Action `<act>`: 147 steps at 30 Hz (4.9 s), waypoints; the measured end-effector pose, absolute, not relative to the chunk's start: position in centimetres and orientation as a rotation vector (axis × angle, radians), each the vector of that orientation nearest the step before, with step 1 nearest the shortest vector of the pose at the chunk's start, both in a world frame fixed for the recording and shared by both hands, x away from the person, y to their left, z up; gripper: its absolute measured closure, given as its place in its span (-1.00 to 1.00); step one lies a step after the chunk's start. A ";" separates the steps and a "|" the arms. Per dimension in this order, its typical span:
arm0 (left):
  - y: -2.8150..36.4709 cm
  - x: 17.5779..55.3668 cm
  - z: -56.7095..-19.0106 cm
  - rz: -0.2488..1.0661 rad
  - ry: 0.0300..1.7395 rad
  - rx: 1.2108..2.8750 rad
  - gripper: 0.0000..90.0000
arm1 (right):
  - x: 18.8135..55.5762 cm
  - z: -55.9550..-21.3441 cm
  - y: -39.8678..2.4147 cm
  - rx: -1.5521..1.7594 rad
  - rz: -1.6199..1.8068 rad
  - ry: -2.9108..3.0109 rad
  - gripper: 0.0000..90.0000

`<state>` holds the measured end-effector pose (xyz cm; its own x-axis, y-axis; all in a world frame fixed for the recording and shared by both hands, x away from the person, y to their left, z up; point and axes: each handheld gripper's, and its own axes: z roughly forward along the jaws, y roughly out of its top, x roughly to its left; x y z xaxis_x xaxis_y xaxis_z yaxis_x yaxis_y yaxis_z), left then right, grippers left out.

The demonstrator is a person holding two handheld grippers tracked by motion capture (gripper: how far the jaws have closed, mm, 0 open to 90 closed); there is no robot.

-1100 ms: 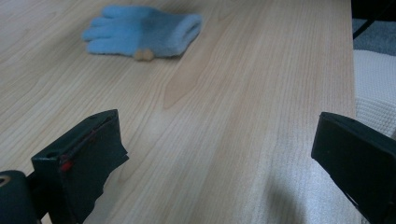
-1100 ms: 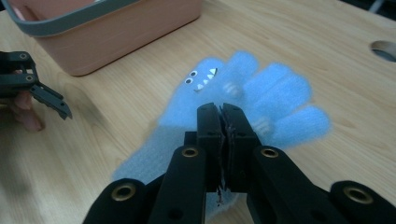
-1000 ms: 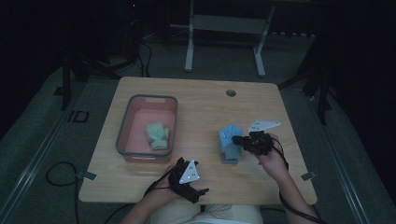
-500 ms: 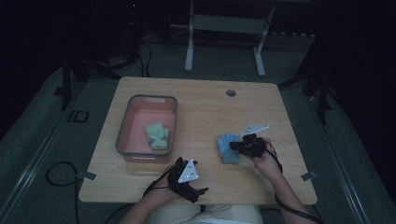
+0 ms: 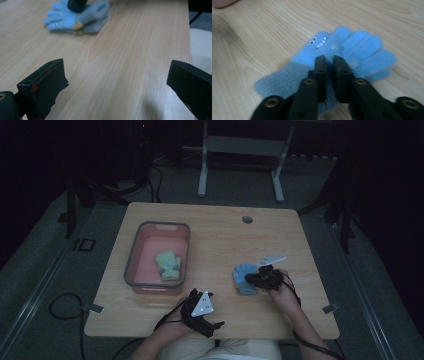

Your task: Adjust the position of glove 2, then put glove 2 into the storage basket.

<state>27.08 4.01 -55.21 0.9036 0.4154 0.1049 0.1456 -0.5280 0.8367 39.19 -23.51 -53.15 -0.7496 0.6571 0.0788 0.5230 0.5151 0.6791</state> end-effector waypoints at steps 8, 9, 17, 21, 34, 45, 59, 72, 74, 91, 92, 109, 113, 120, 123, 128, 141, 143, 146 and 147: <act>4.1 27.3 -54.6 0.363 0.426 2.069 -0.95 | 38.3 -51.3 -24.3 0.948 1.180 2.507 -0.38; 4.0 27.4 -54.5 0.364 0.428 2.070 -0.95 | 38.2 -51.2 -24.4 0.939 1.213 2.514 -0.46; 2.9 27.5 -54.0 0.317 0.427 2.150 -0.95 | 37.2 -50.6 -25.0 0.844 1.239 2.434 -0.69; 2.3 28.1 -53.9 0.272 0.417 2.168 -0.94 | 36.9 -50.2 -25.6 0.806 1.246 2.379 -0.69; -0.3 30.5 -52.1 0.287 0.340 2.194 -0.87 | 36.5 -48.9 -26.5 0.904 1.272 2.374 -0.59; -4.2 33.0 -52.4 0.393 0.119 2.283 -0.58 | 38.3 -48.5 -26.5 0.963 1.206 2.353 0.39; -6.6 35.5 -53.8 0.413 -0.046 2.386 -0.08 | 41.3 -51.2 -25.5 1.147 1.133 2.363 0.16; -6.8 36.7 -54.5 0.427 -0.015 2.419 0.52 | 42.4 -54.0 -25.0 1.328 1.034 2.414 -0.12; -6.7 36.8 -54.5 0.420 -0.018 2.420 0.56 | 42.3 -54.2 -24.9 1.345 1.020 2.417 -0.12; -5.9 37.1 -54.1 0.330 0.026 2.417 0.67 | 41.3 -53.9 -22.9 1.239 1.029 2.533 0.76; -5.8 37.1 -53.9 0.338 0.019 2.424 0.67 | 41.3 -53.9 -22.9 1.239 1.029 2.533 0.76; -3.5 36.7 -47.9 0.441 0.005 2.427 0.67 | 41.3 -48.2 -21.7 1.104 1.203 2.501 0.78; -2.7 36.8 -46.5 0.470 -0.001 2.441 0.67 | 41.4 -47.6 -21.2 1.089 1.211 2.495 0.78; -0.8 36.6 -44.3 0.537 0.000 2.460 0.67 | 41.9 -45.0 -19.1 1.020 1.262 2.491 0.78; -0.2 36.5 -43.9 0.554 0.005 2.462 0.67 | 42.0 -43.9 -18.1 0.989 1.284 2.490 0.78; 2.0 36.4 -42.5 0.597 0.040 2.470 0.67 | 42.3 -42.2 -15.8 0.915 1.292 2.496 0.78; 7.4 35.5 -41.2 0.669 0.113 2.516 0.67 | 42.7 -40.5 -9.8 0.793 1.325 2.543 0.78; 8.3 35.3 -41.2 0.667 0.133 2.517 0.67 | 42.7 -40.5 -8.9 0.780 1.335 2.551 0.78; 9.6 35.1 -41.2 0.675 0.159 2.520 0.67 | 42.8 -40.5 -7.6 0.763 1.344 2.566 0.78; 9.6 35.1 -41.2 0.675 0.159 2.520 0.67 | 42.8 -40.5 -7.6 0.763 1.344 2.566 0.78</act>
